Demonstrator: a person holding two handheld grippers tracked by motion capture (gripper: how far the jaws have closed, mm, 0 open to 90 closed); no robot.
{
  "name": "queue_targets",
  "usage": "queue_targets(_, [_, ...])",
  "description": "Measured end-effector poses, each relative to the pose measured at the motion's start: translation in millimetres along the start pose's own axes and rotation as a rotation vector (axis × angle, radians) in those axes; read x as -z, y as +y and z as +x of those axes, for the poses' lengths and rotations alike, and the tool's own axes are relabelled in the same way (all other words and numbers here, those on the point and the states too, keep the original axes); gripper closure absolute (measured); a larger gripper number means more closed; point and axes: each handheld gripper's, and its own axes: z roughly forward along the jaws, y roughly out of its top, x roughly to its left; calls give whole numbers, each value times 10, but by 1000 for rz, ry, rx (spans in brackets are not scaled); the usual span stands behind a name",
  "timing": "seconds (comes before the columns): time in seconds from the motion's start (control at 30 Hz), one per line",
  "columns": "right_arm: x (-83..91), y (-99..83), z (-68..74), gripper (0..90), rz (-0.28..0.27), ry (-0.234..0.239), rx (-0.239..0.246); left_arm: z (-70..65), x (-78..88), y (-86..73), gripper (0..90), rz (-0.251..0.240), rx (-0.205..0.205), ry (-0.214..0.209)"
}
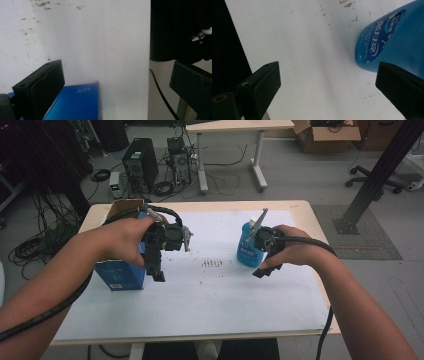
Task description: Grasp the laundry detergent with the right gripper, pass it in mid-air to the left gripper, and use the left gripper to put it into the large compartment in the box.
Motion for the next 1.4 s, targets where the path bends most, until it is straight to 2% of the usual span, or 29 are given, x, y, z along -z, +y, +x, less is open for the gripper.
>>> queue_targets(0.3, [-8, -131, -22, 62, -13, -1, -28, 2, -12, 44, 2, 7, -6, -3])
queue_targets(0.73, [-77, -332, -139, 61, -39, -12, -60, 11, -7, 84, 1, 15, -13, -6])
queue_targets(0.93, [-164, -454, -230, 60, -79, -9, -86, 34, -26, 85, 1, 7, -2, -11])
queue_targets(1.2, [-248, -573, -351, 54, -126, -10, -124, 43, -38, 87, 2, 19, 4, -20])
queue_targets(1.33, [-298, -621, -416, 58, -161, -11, -144, 41, -36, 76, 2, 23, 9, -20])
queue_targets(1.4, [-341, -660, -459, 59, -200, -21, -157, 43, -33, 67, 2, 24, 14, -23])
